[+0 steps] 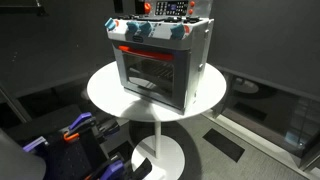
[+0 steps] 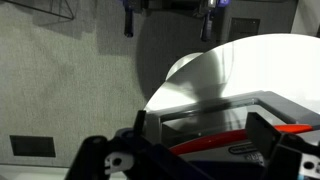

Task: Press the top button on the right side of the stove

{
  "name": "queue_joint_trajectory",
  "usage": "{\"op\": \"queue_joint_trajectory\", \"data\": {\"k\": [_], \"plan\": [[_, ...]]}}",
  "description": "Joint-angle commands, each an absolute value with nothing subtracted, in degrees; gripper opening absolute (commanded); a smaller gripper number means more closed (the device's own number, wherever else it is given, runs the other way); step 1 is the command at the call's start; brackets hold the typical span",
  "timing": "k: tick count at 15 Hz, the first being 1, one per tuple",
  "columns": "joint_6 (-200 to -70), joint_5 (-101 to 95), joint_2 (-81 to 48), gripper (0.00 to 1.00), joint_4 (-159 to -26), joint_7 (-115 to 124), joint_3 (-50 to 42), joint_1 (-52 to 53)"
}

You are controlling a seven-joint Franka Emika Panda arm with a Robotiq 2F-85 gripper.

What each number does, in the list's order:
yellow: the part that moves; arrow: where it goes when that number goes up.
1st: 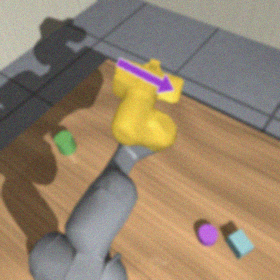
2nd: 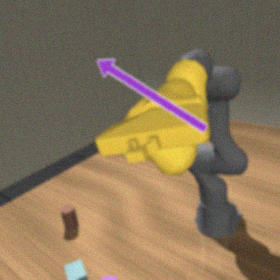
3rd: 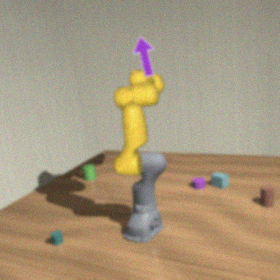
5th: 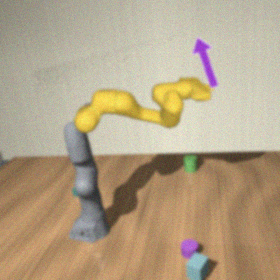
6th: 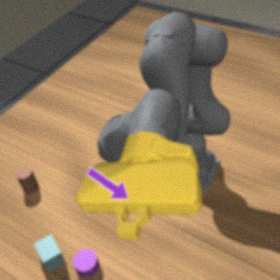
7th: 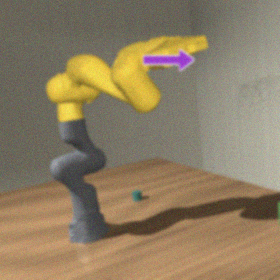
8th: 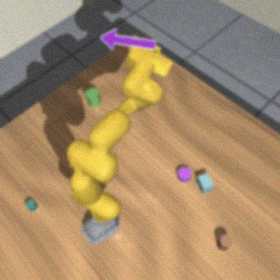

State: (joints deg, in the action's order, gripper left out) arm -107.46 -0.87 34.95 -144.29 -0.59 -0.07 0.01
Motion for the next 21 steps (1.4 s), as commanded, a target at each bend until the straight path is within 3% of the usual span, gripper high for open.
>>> {"op": "queue_joint_trajectory", "data": {"k": [1, 21], "plan": [[-107.33, -0.86, 34.93, 1.0, -144.18, -0.57, -0.07, 0.03], [-113.79, -0.74, 31.41, 1.0, -140.28, 0.49, 0.38, -0.02]]}}
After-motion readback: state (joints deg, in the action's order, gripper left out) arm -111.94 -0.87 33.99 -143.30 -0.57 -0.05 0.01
